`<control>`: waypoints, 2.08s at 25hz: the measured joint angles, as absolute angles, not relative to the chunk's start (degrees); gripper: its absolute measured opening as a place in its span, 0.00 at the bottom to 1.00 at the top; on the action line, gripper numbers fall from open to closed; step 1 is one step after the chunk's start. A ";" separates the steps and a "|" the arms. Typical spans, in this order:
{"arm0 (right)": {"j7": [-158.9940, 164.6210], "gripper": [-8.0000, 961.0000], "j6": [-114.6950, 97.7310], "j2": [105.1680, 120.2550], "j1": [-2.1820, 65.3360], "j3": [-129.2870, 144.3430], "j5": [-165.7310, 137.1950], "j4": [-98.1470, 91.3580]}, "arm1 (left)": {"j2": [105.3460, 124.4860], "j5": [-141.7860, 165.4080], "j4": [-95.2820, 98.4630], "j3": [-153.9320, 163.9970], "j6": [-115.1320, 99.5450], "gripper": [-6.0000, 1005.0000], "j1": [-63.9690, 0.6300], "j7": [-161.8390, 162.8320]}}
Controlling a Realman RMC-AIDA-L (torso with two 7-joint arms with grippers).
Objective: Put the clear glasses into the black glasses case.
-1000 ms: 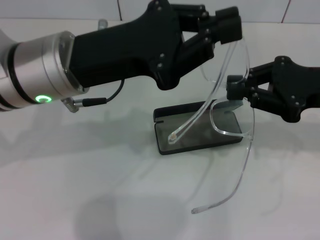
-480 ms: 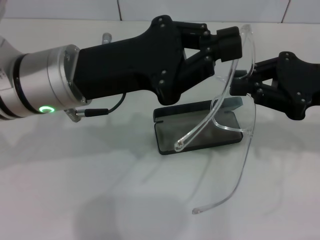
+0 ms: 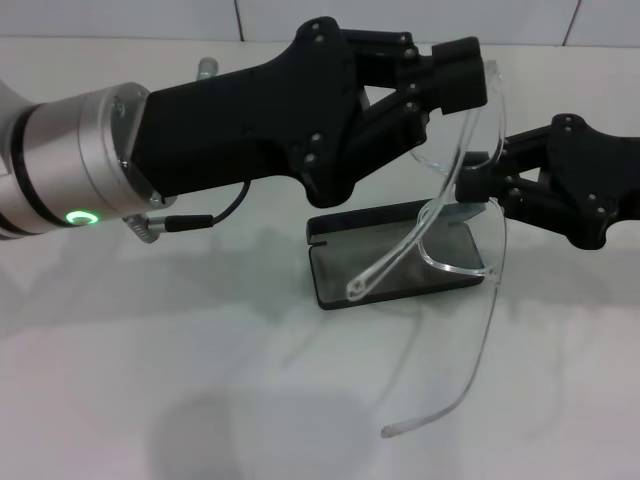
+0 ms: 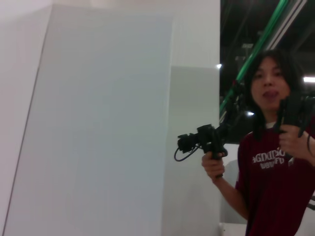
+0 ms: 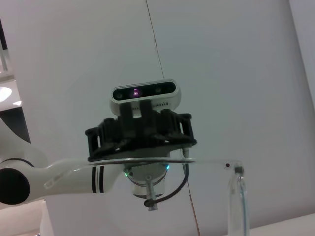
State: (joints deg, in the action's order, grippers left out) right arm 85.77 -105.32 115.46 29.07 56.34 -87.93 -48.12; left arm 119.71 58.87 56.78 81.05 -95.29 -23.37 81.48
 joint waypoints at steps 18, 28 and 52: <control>85.70 0.11 -106.11 115.62 29.77 56.12 -85.00 -47.27 | 119.70 60.35 55.18 82.34 -95.14 0.09 -24.08 80.90; 85.60 0.11 -106.90 115.57 29.85 56.23 -83.96 -46.12 | 119.88 59.20 51.84 82.32 -94.88 0.09 -24.59 77.96; 84.19 0.11 -104.58 115.85 33.53 56.33 -83.37 -40.76 | 119.99 56.66 51.53 84.50 -92.30 0.09 -24.56 77.49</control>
